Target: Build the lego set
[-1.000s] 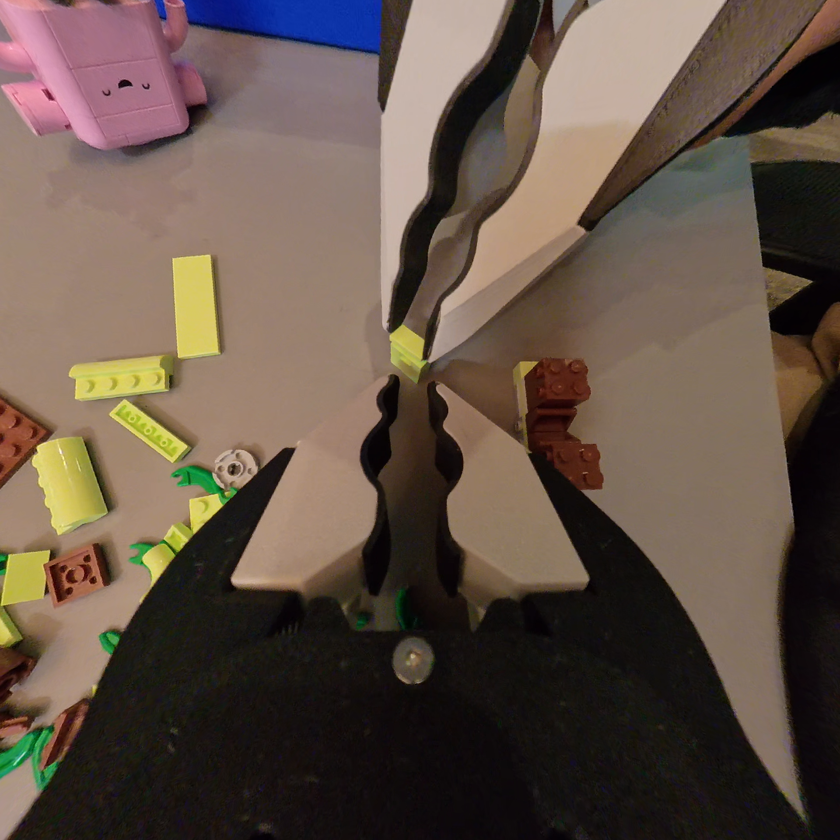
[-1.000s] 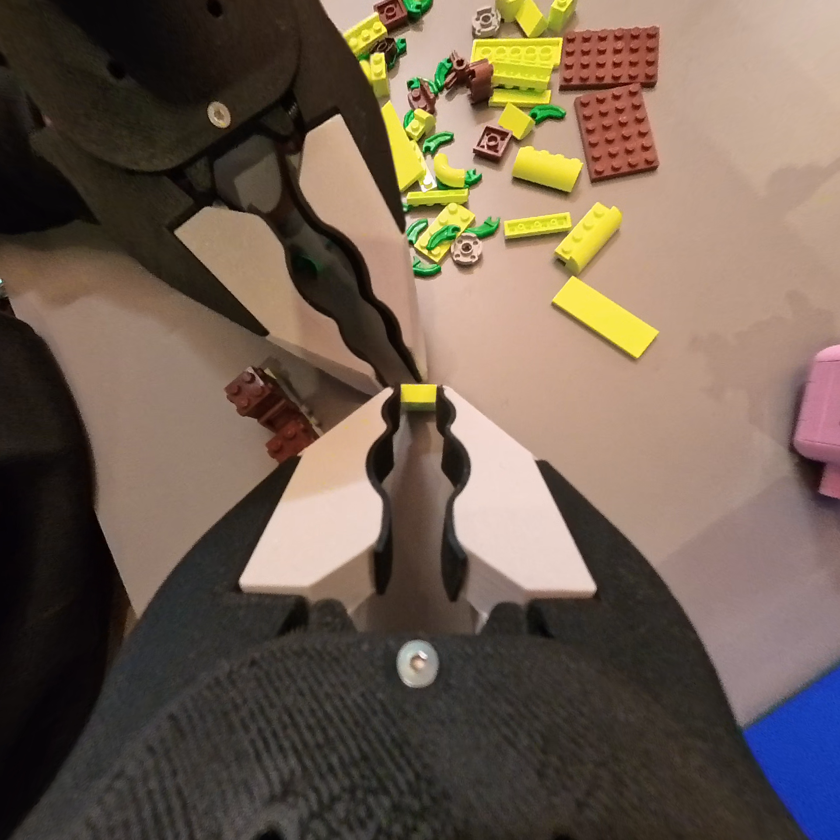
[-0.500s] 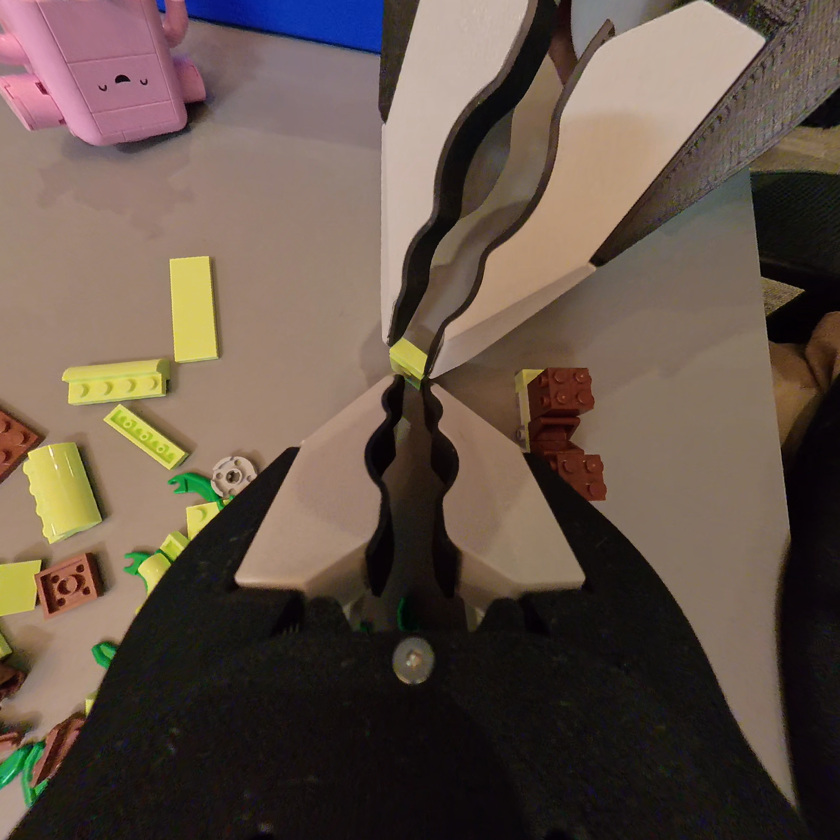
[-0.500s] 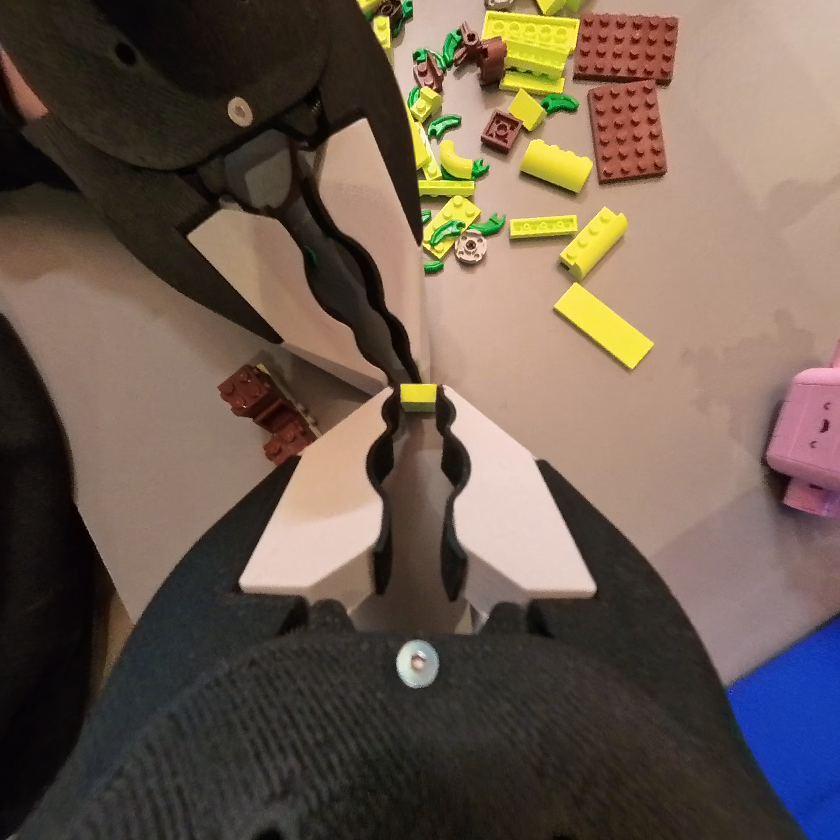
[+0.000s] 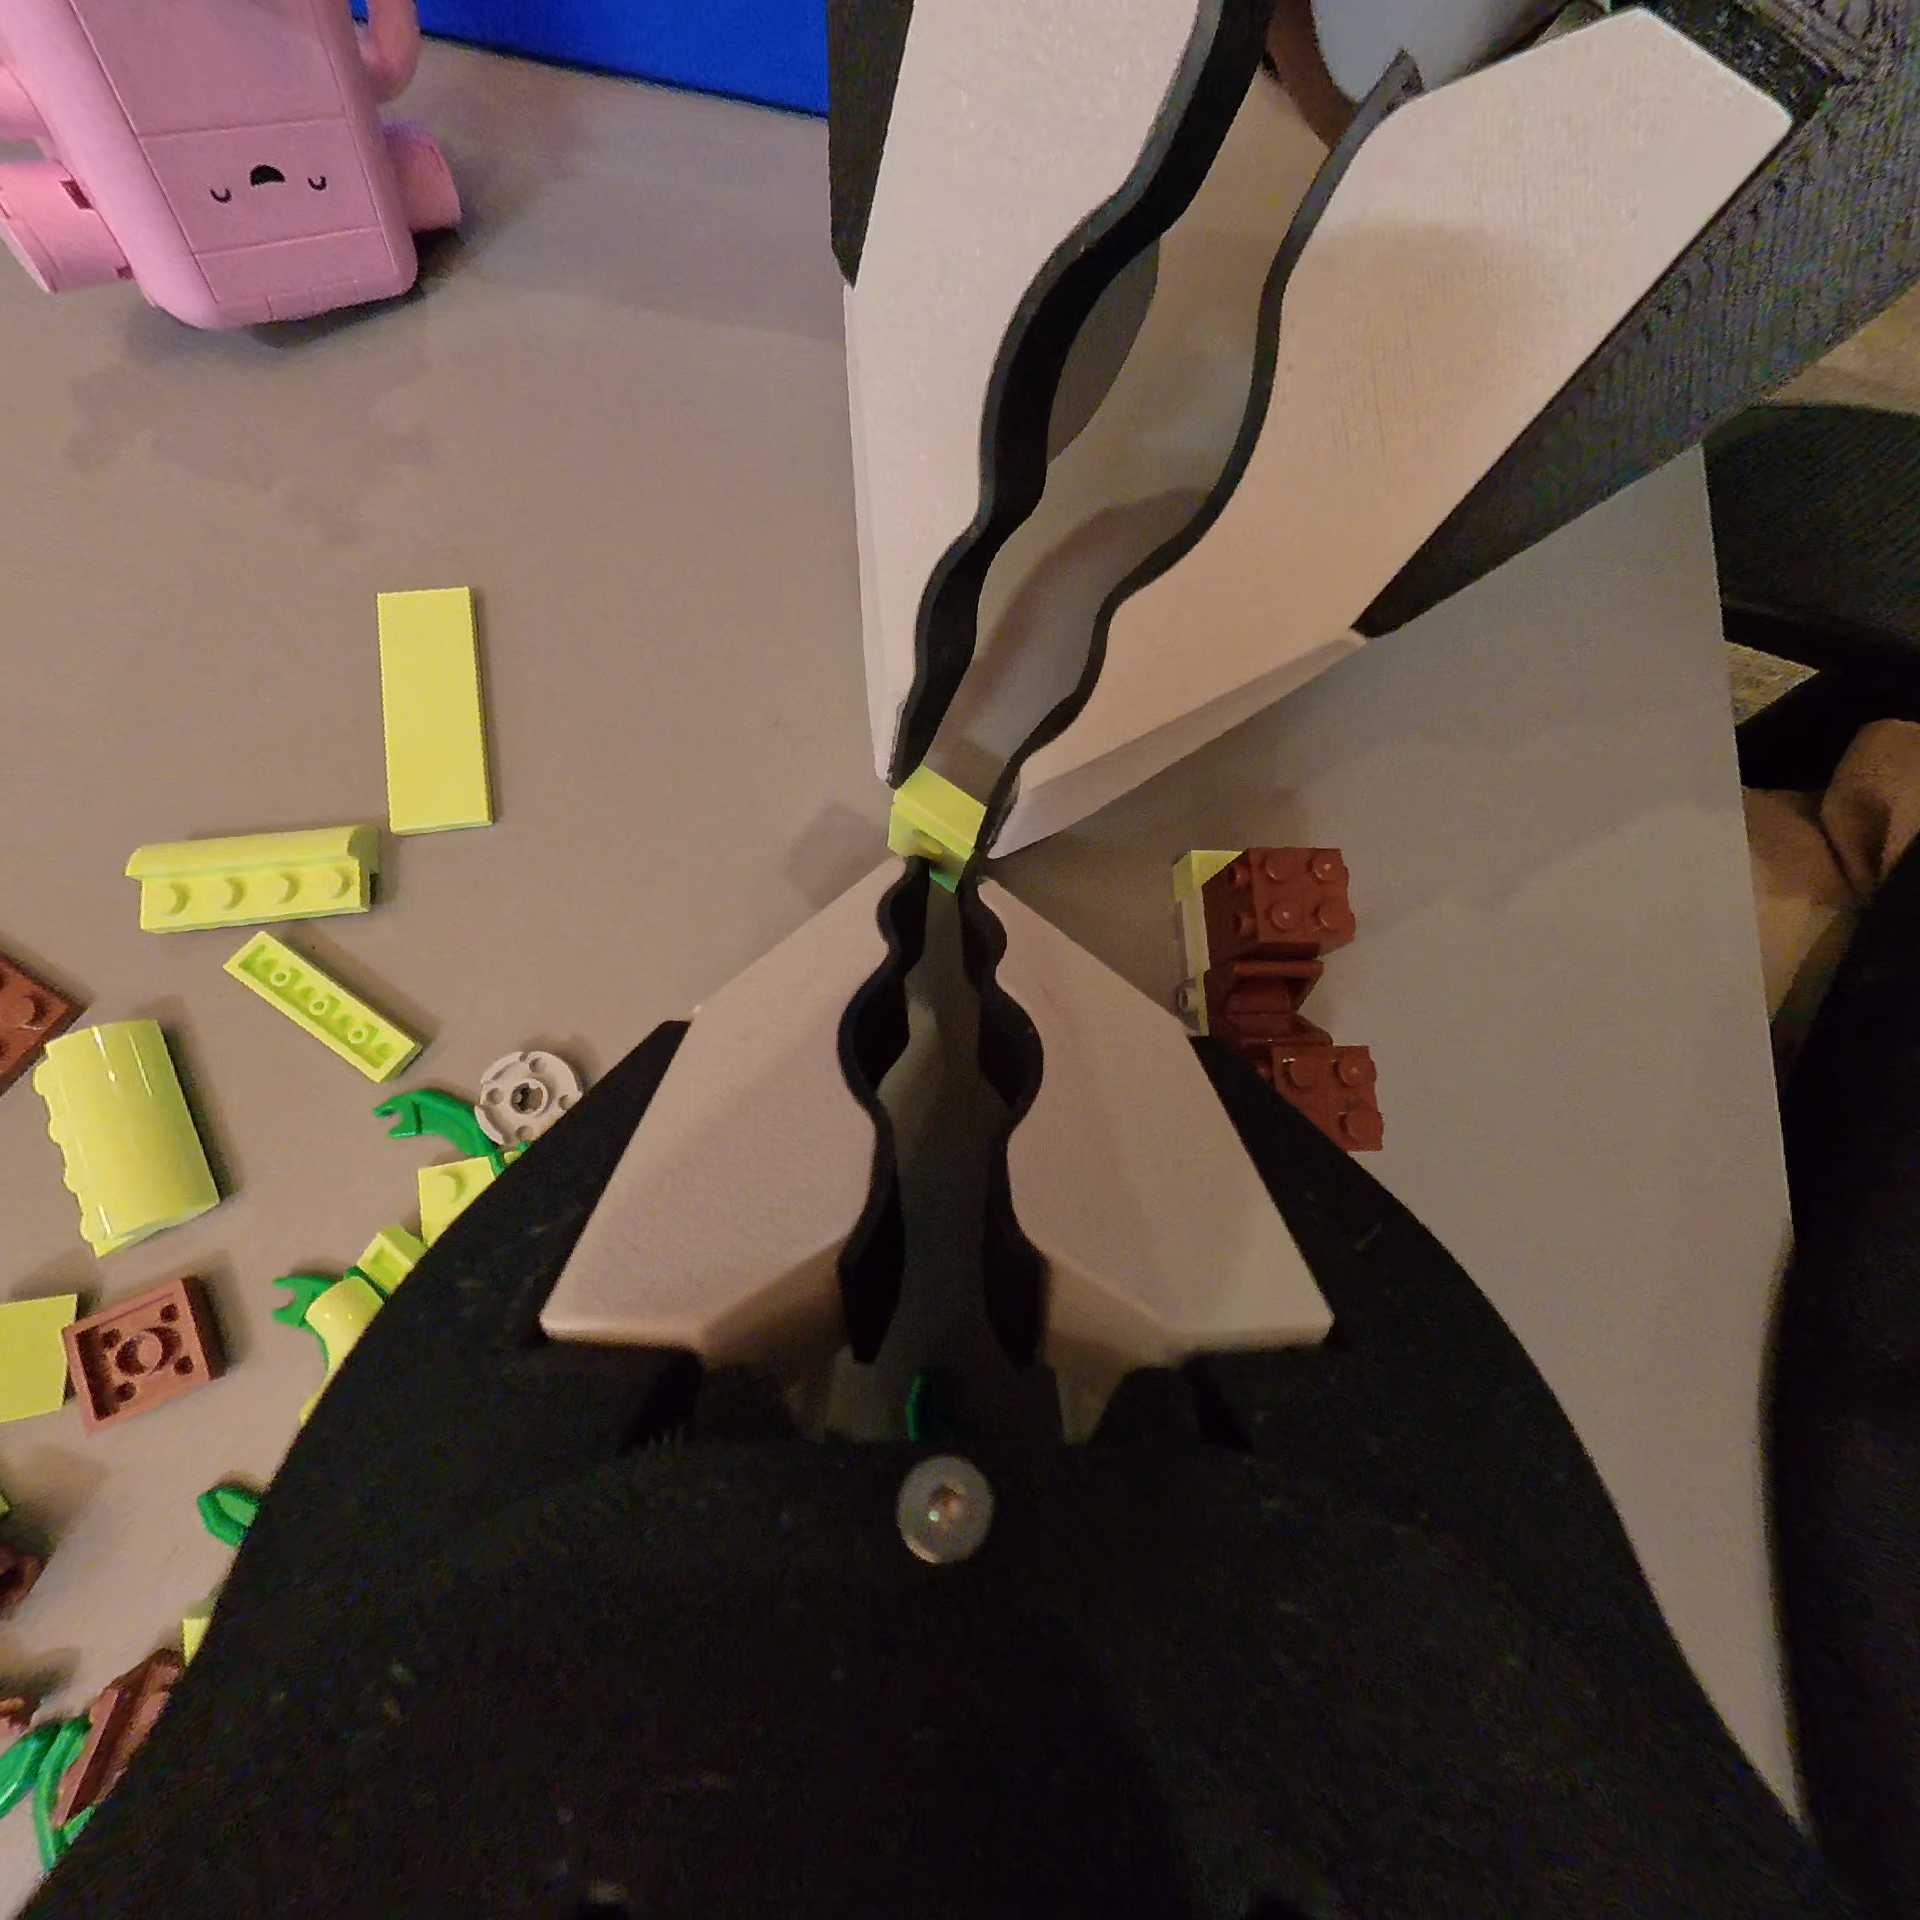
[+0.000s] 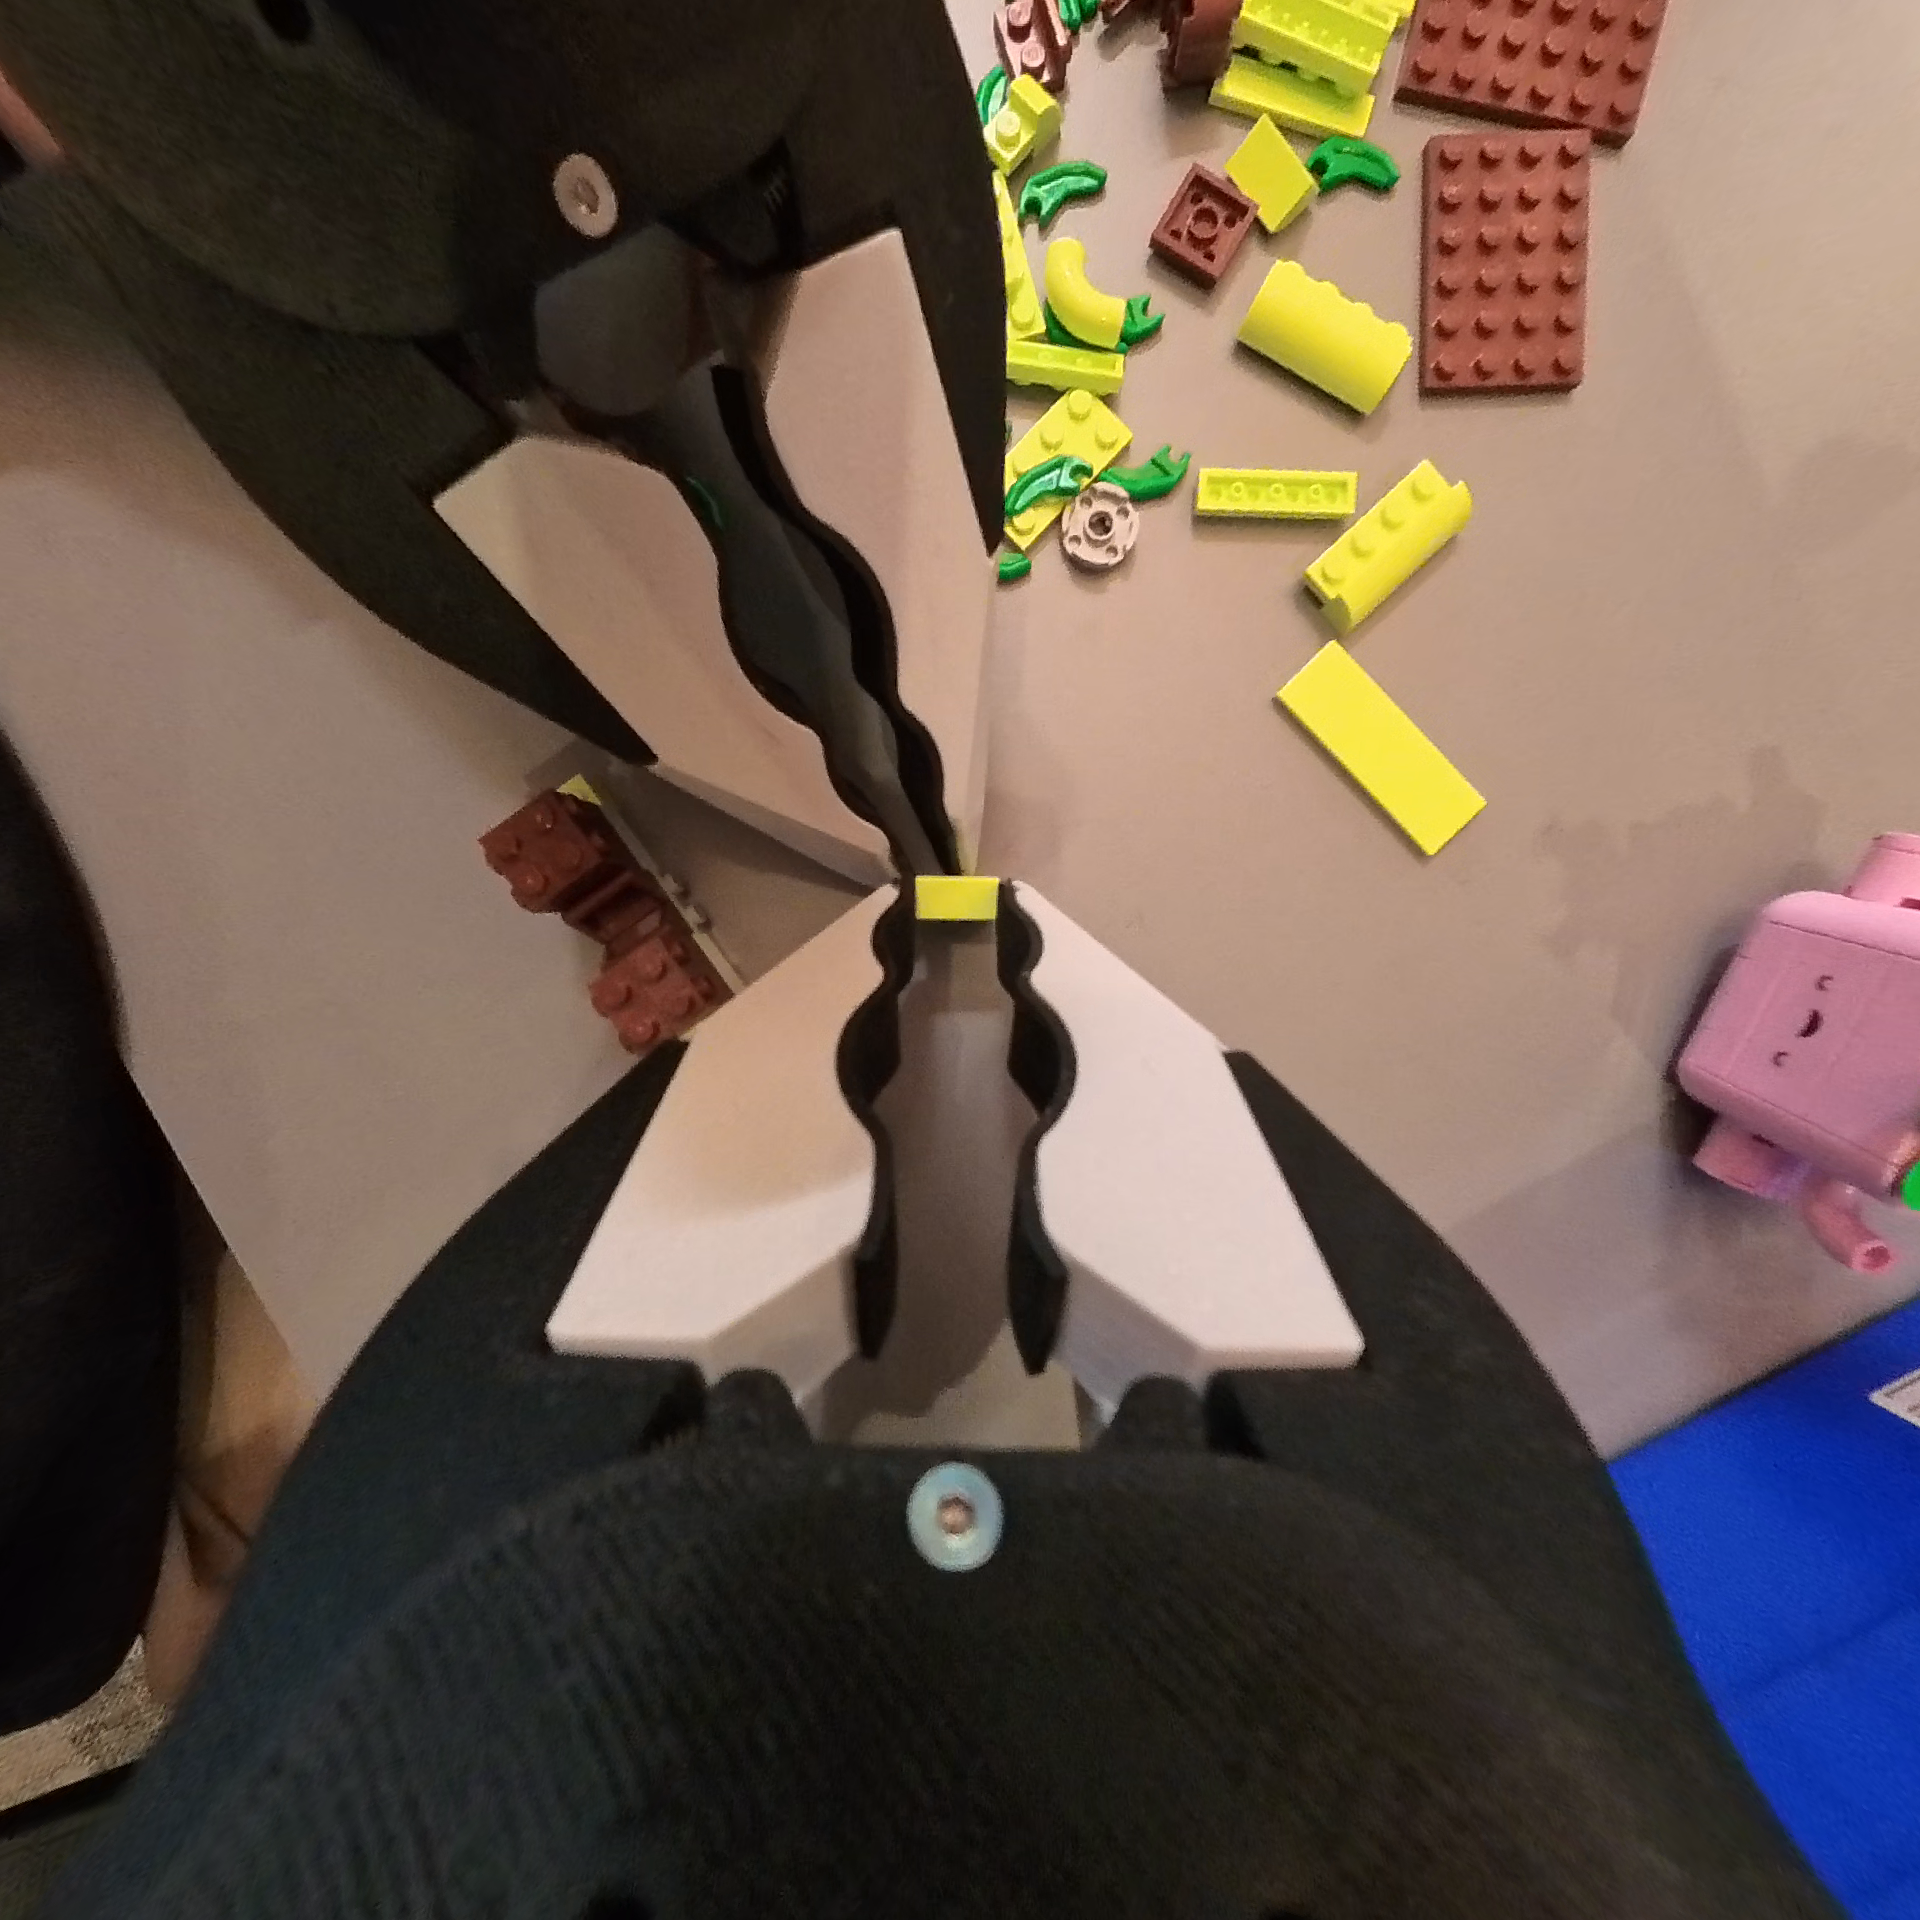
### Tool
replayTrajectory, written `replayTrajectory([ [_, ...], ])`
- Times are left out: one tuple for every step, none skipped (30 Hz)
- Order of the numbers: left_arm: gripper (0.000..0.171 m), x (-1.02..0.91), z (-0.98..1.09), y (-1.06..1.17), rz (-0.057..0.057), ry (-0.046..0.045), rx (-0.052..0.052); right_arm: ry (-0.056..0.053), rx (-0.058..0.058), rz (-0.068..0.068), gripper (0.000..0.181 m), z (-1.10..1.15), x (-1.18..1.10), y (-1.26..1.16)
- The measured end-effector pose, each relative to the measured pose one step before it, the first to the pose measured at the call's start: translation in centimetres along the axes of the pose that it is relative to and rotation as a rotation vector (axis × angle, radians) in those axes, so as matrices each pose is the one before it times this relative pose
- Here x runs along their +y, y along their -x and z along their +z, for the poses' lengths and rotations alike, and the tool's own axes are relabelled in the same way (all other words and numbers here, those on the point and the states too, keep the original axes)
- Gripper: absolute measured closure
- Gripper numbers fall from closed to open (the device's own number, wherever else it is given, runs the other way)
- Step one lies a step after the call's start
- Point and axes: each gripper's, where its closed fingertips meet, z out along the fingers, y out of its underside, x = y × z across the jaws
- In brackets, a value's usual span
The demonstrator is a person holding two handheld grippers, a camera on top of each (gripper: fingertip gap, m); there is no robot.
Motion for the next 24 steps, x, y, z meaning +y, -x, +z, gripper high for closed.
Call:
replayTrajectory([
  [0.168,-0.006,-0.002,0.004,-0.0015,-0.00034,0.0012,0.0029,-0.0009,0.0016,0.168,0.016,-0.025,0.009],
  [0.168,0.007,0.001,0.003,-0.001,-0.00026,0.0007,0.0022,-0.0008,0.0018,0.168,0.011,-0.018,-0.001],
  [0.168,-0.001,-0.002,0.002,-0.0005,-0.00016,0.0002,0.0023,-0.0007,0.0018,0.168,0.011,-0.017,-0.003],
  [0.168,0.001,-0.003,0.006,-0.0002,-0.00004,0.0001,0.003,0.0002,-0.0001,0.168,0.014,-0.002,0.007],
  [0.168,0.0,0.0,0.002,-0.0001,-0.00001,-0.0001,0.0027,0.002,-0.0024,0.168,-0.008,-0.004,0.0],
  [0.169,-0.009,0.01,0.014,0.0004,-0.00002,-0.0012,0.0005,0.0036,-0.002,0.168,-0.003,-0.015,-0.017],
  [0.169,0.003,-0.002,-0.003,0.0006,-0.00014,-0.0004,-0.0043,0.0041,-0.0008,0.168,-0.032,-0.051,-0.013],
  [0.169,-0.005,-0.008,-0.02,0.0013,-0.0002,0.0011,-0.0119,0.0073,-0.0008,0.168,-0.126,-0.098,-0.061],
  [0.17,-0.003,-0.002,0.024,-0.0002,-0.00069,-0.0021,-0.0193,0.0053,0.001,0.168,-0.296,-0.162,-0.06],
  [0.17,-0.012,-0.013,0.011,-0.0005,-0.00109,-0.0001,-0.0224,0.0017,0.0043,0.168,-0.407,-0.168,-0.04],
  [0.17,-0.017,-0.01,0.011,-0.0012,-0.00104,0.0005,-0.0177,0.0068,0.0076,0.168,-0.46,-0.045,-0.177],
  [0.17,-0.003,-0.01,-0.016,-0.0018,-0.00066,0.0029,-0.0048,0.0091,0.0061,0.168,-0.42,0.218,-0.253],
  [0.17,-0.009,-0.003,-0.016,-0.0021,-0.00067,0.0029,0.0128,0.0077,0.0025,0.168,-0.284,0.554,-0.251],
  [0.169,-0.01,-0.006,-0.005,-0.0019,-0.00084,0.0029,0.0273,0.0084,0.0022,0.168,-0.097,0.865,-0.271],
  [0.169,-0.002,-0.008,-0.031,-0.0012,-0.00052,0.0036,0.0336,0.0071,0.005,0.168,0.095,1.021,-0.198],
  [0.169,-0.004,-0.001,-0.031,0.0,-0.00044,0.0029,0.0339,0.0076,0.0082,0.168,0.243,1.042,-0.153],
  [0.169,0.0,0.006,-0.045,0.0012,0.00026,0.0025,0.03,0.0111,0.0085,0.168,0.332,0.951,-0.117],
  [0.168,0.018,0.016,-0.063,0.0029,0.00132,0.0028,0.0251,0.0121,0.0048,0.168,0.327,0.815,-0.079],
  [0.168,0.026,0.021,-0.068,0.0044,0.00228,0.0019,0.0162,0.0092,0.002,0.168,0.239,0.599,-0.012],
  [0.168,0.033,0.042,-0.09,0.0059,0.00328,0.0021,-0.0097,0.0044,0.0052,0.168,0.024,0.109,0.054],
  [0.168,0.047,0.038,-0.095,0.0077,0.00411,0.0018,-0.0145,-0.0109,0.0064,0.168,-0.088,-0.053,0.214],
  [0.168,0.041,0.047,-0.113,0.0086,0.00401,0.0023,-0.0064,-0.0156,0.0065,0.167,-0.06,-0.009,0.255],
  [0.167,0.027,0.034,-0.104,0.0078,0.00255,0.0011,-0.0067,-0.0113,0.004,0.16,-0.032,-0.022,0.215],
  [0.166,-0.073,0.033,-0.146,0.0049,-0.00255,0.0052,-0.0059,-0.01,0.002,0.152,-0.007,-0.007,0.202],
])
